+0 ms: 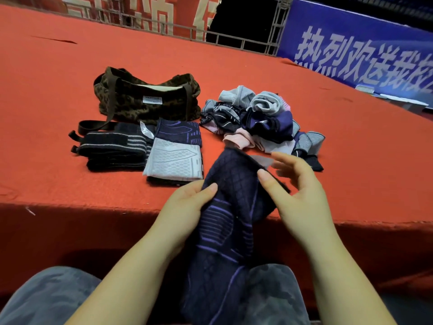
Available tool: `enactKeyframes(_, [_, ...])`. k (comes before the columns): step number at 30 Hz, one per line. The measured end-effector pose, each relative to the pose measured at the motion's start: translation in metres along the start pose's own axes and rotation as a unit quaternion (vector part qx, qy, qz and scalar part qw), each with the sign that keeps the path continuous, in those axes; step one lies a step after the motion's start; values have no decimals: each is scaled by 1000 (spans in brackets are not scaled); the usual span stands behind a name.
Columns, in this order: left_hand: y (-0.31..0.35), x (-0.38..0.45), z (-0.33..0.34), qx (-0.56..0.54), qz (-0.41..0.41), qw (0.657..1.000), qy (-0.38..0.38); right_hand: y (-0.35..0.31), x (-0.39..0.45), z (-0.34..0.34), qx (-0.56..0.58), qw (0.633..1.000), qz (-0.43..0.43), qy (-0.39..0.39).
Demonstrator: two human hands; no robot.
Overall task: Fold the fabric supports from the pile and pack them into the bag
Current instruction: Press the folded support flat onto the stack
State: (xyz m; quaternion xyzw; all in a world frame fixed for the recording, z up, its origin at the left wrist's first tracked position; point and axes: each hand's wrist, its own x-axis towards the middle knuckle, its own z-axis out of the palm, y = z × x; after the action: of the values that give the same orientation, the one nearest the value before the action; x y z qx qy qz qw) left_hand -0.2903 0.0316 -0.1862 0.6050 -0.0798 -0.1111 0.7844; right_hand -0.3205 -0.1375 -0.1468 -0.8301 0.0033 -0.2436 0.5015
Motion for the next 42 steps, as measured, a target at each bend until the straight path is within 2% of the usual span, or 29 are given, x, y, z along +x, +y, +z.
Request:
enactKeyframes(4, [1,4,-2,-98,-27,995,14,11,-6,8,129,979,141,-68])
enactKeyframes(7, [-2,7,-2,-138,-32,990,25,12,-12,14,239,946,195,-102])
enactKeyframes(11, [-2,7,-4,-150,-25,988,29,9,-9,13,237,963,109,-61])
enactKeyframes(15, [-2,10,-8,-26,10,997,68,2,-5,8,165,983,25,-72])
enactKeyframes(17, [-2,11,-10,-17,17,998,58,-1,-3,7,131,989,-1,-64])
enactKeyframes(21, [-1,8,-15,4,71,997,-17,-3,2,4,106,993,-20,-53])
enactKeyframes(25, [4,15,-6,45,41,996,-61,-6,6,1,122,991,-22,-42])
enactKeyframes(26, [3,15,-5,42,36,997,-60,-8,7,1,129,990,-20,-44])
enactKeyframes(29, [-2,3,-1,27,98,993,-53,-11,8,1,130,990,-26,-50])
enactKeyframes(32, [-7,2,4,73,118,990,4,-12,6,2,112,992,-26,-58])
enactKeyframes(34, [-5,4,6,81,104,991,25,-11,4,3,77,994,-38,-62])
enactKeyframes(38, [-1,4,11,-2,46,999,23,-8,5,0,-11,996,-70,-50])
enactKeyframes(42, [5,11,7,-211,-36,976,32,3,13,-11,-84,990,-96,-54])
